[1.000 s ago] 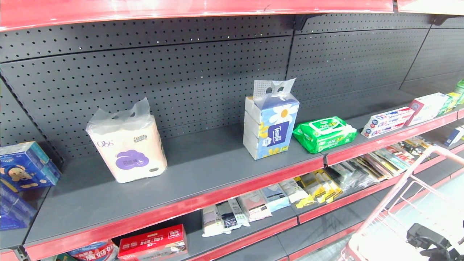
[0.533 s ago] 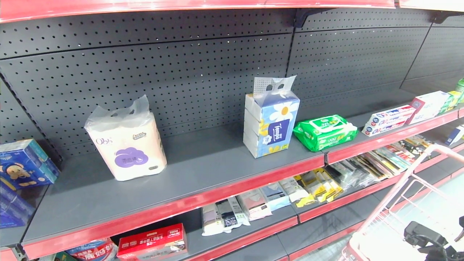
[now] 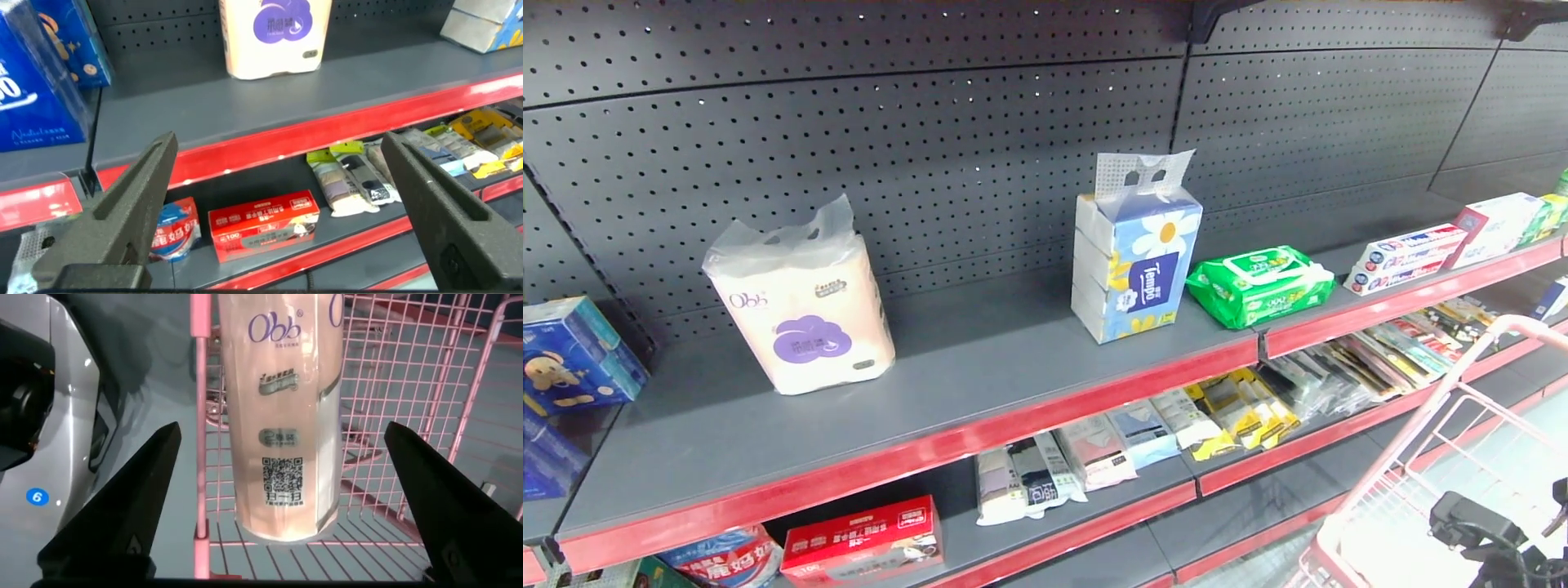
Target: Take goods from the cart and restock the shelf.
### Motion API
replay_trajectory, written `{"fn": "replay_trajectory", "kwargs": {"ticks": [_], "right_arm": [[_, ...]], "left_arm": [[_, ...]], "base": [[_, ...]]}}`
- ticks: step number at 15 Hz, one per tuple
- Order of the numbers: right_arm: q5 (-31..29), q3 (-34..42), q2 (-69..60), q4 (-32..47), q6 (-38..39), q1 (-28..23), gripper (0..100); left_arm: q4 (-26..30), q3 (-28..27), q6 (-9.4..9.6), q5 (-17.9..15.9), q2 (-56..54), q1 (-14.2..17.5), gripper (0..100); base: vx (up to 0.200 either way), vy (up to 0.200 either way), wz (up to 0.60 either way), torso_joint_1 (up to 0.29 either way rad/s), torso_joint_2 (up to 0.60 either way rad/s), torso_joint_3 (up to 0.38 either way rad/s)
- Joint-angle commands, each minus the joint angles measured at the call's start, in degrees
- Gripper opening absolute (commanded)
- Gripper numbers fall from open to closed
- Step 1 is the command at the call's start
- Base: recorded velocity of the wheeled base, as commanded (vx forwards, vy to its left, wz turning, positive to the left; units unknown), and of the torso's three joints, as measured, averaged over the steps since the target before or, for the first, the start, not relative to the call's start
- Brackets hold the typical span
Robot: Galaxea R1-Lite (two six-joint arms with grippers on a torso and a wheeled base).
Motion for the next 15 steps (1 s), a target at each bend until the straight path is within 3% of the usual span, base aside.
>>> {"fn": "replay_trajectory", "kwargs": {"ticks": [1, 10, 15], "right_arm": [[0.03, -1.18, -0.06, -0.05, -0.02, 0.11, 100], [-0.05, -5.13, 0.73, -0.05, -1.78, 0.81, 100], [-0.49, -7.33, 3.81, -0.05, -1.78, 0.72, 100]], "left_arm": [[-0.02, 0.0, -0.01, 0.01, 0.09, 0.02, 100], [-0.02, 0.0, -0.01, 0.01, 0.09, 0.02, 100], [-0.02, 0.0, -0.01, 0.01, 0.0, 0.02, 100]], "base": [[0.0, 0.0, 0.0, -0.154, 0.35, 0.173], [0.0, 0.0, 0.0, -0.156, 0.34, 0.18], [0.0, 0.0, 0.0, -0.023, 0.05, 0.028]]}}
